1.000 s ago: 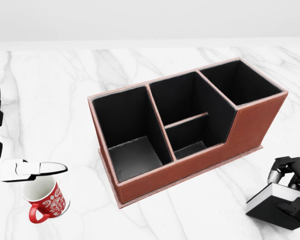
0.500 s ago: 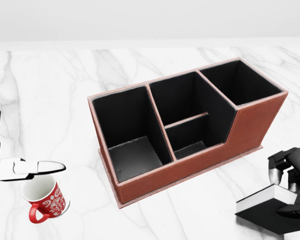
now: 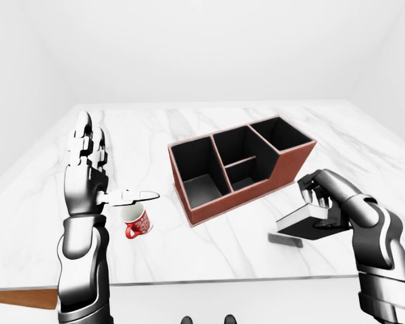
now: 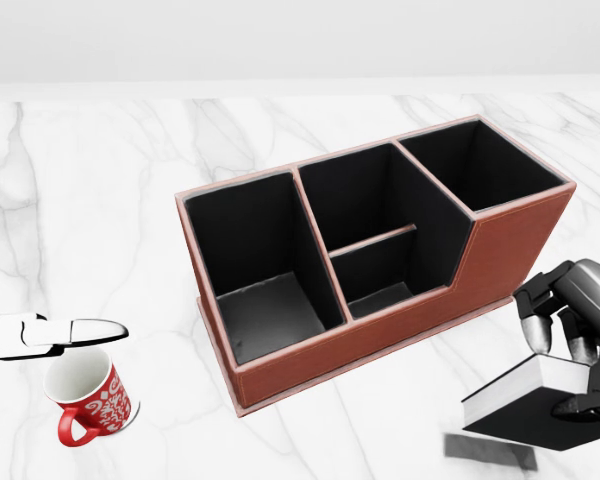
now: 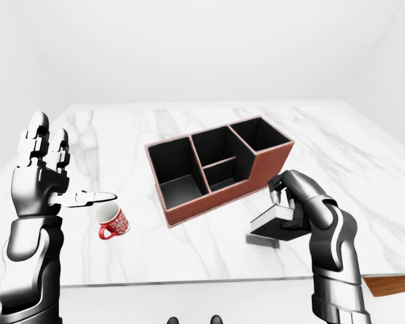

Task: Pick up the book and place it in the back compartment of the caddy.

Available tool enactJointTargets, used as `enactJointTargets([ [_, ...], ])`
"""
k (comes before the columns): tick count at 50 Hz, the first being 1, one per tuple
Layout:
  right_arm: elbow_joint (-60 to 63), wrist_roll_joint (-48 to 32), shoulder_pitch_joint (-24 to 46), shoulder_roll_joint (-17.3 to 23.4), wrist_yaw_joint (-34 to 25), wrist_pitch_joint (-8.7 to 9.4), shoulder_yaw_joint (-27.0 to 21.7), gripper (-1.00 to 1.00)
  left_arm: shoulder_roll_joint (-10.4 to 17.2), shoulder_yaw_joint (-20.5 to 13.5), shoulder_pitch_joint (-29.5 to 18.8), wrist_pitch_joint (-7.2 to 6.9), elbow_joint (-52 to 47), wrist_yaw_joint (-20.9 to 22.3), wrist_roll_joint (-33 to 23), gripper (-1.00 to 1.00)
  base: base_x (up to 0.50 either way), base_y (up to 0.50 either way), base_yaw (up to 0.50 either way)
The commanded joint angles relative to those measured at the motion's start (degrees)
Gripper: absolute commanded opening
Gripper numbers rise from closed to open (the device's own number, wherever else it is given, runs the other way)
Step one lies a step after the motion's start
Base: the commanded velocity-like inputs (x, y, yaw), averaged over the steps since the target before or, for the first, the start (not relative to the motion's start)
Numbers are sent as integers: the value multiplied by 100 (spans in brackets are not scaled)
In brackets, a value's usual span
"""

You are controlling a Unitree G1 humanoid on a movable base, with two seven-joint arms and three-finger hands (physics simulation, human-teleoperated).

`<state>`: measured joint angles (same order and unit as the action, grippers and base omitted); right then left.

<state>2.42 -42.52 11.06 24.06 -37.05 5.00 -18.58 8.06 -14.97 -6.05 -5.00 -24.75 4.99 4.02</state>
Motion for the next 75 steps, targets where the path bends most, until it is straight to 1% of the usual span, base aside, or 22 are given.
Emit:
enactJointTargets([
  [1,746,-297,75,-40,-295,0,-40,-100,3,-1,-3,0,7,-3,6,100,0,0,0],
  [15,1110,-604,277,-44,-295,0,40,-100,6,-5,-9,0,-7,-2,9,100,0,0,0],
  [32,1287,-916,746,23,-295,0,249,-100,5,0,-8,0,-9,-3,18,100,0,0,0],
  [52,1359,-1289,1297,-112,-295,0,601,-100,39,-46,-60,0,-16,-13,75,100,0,0,0],
  [75,1510,-1591,1627,-385,-295,0,926,-100,46,-50,-52,0,-74,-20,94,100,0,0,0],
])
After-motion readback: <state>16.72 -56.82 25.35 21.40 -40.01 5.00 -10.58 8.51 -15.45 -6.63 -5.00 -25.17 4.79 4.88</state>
